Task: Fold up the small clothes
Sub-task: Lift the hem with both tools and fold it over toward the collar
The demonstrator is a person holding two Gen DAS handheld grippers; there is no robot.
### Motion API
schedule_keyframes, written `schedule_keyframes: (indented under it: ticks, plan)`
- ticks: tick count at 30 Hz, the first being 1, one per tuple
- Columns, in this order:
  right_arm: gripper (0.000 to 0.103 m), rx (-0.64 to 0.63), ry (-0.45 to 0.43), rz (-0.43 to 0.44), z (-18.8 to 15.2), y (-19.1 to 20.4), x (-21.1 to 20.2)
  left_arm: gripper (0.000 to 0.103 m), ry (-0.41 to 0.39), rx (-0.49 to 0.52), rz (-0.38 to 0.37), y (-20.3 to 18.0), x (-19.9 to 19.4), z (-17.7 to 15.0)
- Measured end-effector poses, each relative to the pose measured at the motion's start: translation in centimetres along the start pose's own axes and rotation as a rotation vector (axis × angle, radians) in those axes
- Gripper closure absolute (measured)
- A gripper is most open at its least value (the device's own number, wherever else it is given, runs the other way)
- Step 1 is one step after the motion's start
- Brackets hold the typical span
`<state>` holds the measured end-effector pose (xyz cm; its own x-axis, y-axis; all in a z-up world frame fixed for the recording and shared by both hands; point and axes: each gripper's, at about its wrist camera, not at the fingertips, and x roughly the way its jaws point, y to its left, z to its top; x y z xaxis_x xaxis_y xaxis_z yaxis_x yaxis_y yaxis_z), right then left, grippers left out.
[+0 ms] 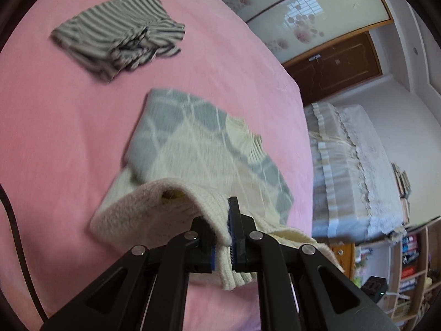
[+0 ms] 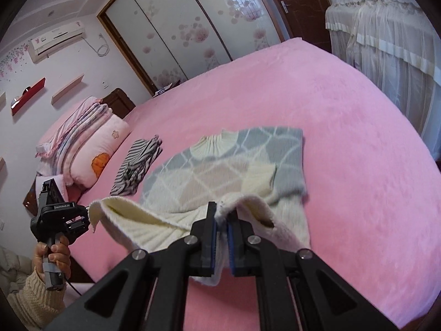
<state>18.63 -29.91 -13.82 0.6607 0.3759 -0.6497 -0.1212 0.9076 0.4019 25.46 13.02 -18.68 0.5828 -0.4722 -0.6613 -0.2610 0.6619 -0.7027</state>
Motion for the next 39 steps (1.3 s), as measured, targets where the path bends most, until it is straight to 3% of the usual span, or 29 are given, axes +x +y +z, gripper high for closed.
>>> schedule_keyframes:
  ticks: [7,13,24,32,39]
  plan:
    - [0.097,-0.009,-0.009,-0.069,6.7,-0.8,7.6,0.098,-0.033,-0.005,0.039,-1.9,6.1,6.8]
    - [0.097,0.027,0.021,-0.119,9.8,-3.0,14.0,0.098,-0.022,0.004,0.088,-2.2,11.3,9.9]
    - [0.097,0.064,0.079,-0.180,10.9,-6.0,21.4,0.098,0.007,-0.018,0.137,-0.2,18.4,13.2]
    - [0.097,0.065,0.119,-0.215,11.0,-6.6,24.3,0.097,0.044,-0.050,0.158,1.4,20.7,13.4]
    - [0.091,0.086,0.180,-0.217,10.8,-6.8,25.7,0.088,0.083,-0.013,0.170,1.2,21.2,13.2]
